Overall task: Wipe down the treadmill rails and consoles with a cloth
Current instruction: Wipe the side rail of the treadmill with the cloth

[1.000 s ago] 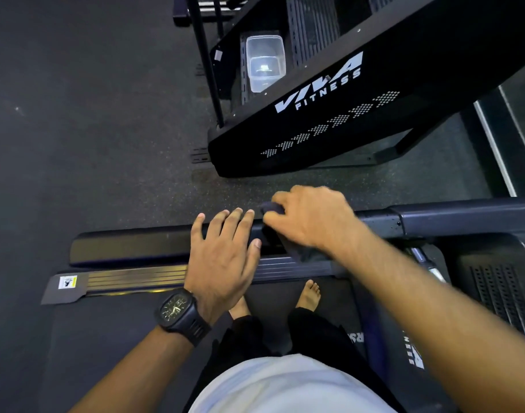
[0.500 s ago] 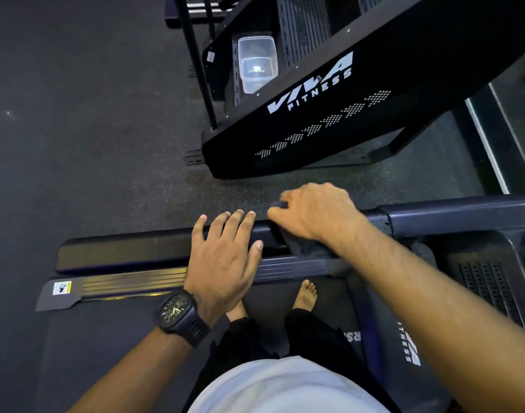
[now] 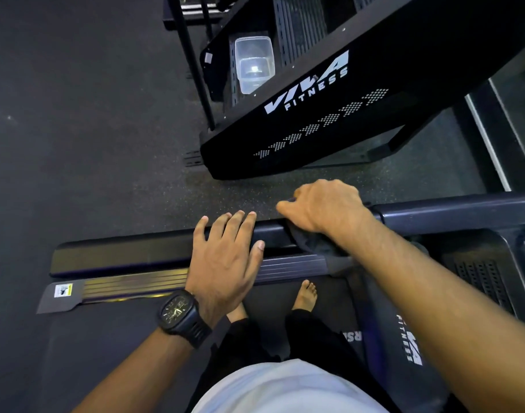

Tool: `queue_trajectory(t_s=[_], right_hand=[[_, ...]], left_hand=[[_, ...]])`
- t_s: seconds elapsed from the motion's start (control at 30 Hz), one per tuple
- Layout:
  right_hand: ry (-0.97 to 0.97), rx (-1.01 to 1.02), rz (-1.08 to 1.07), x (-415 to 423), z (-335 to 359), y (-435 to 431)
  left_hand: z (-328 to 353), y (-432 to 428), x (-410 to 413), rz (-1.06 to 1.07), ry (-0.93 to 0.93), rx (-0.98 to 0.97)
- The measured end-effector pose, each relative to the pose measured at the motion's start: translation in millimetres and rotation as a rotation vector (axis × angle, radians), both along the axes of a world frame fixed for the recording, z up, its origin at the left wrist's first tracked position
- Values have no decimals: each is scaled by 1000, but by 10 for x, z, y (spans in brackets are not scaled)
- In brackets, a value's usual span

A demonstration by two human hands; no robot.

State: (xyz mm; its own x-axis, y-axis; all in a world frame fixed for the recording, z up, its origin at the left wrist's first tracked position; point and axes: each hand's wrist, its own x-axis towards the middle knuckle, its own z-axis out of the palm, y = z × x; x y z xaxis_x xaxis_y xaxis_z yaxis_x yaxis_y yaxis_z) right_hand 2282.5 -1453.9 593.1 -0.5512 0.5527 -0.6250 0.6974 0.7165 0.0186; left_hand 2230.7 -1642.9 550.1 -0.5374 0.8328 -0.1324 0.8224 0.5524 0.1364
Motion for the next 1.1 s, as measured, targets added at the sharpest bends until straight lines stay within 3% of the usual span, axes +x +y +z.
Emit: queue_trajectory(t_s=[0.13, 0.27, 0.43, 0.6, 0.73, 0.83, 0.9, 1.0, 1.1], right_hand=[[179, 196, -17, 334, 68, -268], [266, 146, 156, 368, 59, -403], [46, 13, -21, 124, -13, 23], [152, 256, -13, 408, 56, -310], [237, 118, 151, 310, 33, -244], [43, -49, 99, 100, 24, 122], [-42, 26, 12, 137, 1, 215], [73, 323, 59, 410, 16, -68], [197, 258, 130, 532, 36, -252]], left_hand=[[7, 44, 46, 12, 6, 15], [-11, 89, 61, -4, 16, 19], [-8, 126, 92, -10, -1, -9], [5, 161, 104, -3, -12, 4], [-5, 169, 88, -12, -5, 18], [-10, 182, 96, -18, -12, 7], [1, 190, 104, -24, -18, 0], [16, 211, 123, -16, -16, 1], [17, 220, 134, -13, -14, -3]])
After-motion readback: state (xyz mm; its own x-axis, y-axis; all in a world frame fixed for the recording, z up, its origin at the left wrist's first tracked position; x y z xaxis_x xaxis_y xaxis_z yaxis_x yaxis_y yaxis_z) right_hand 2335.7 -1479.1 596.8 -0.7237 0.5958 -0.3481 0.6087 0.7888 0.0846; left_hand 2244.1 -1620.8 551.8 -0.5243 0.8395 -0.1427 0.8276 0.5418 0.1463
